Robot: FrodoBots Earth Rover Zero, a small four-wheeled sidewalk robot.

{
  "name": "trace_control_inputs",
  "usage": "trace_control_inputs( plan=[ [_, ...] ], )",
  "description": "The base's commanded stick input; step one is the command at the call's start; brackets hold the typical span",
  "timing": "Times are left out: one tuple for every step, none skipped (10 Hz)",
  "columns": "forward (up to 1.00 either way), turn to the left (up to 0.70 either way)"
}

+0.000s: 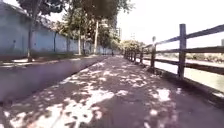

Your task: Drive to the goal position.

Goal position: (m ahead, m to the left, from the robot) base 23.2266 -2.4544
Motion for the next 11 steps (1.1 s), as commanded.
trace_control_inputs(
  plan=[
    [0.85,0.00],
    [0.85,0.00],
    [0.85,0.00],
    [0.85,0.00],
    [0.85,0.00],
    [0.85,0.00],
    [0.85,-0.03],
    [0.85,-0.34],
    [0.85,-0.34],
    [0.85,-0.22],
    [0.85,0.00]
  ],
)
